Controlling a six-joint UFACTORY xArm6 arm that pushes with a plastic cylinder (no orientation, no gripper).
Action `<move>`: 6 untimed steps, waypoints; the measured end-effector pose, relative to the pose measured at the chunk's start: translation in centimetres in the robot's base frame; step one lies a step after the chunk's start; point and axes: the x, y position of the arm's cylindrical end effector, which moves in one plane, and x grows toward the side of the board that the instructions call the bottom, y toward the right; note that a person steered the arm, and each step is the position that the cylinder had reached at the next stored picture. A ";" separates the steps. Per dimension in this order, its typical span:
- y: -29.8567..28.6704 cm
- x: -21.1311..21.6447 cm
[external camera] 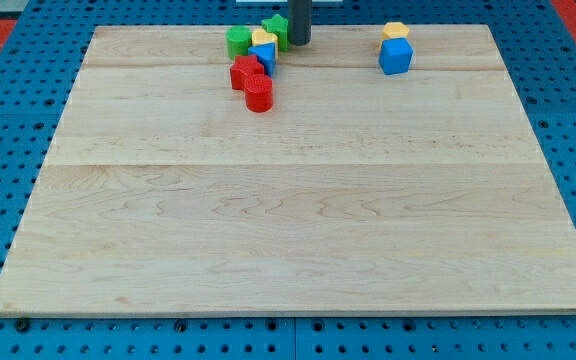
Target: Push the green star along with green circle towards center left
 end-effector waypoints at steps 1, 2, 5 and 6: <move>0.0 1.1; 1.1 -2.6; -5.9 -4.1; -8.0 -2.4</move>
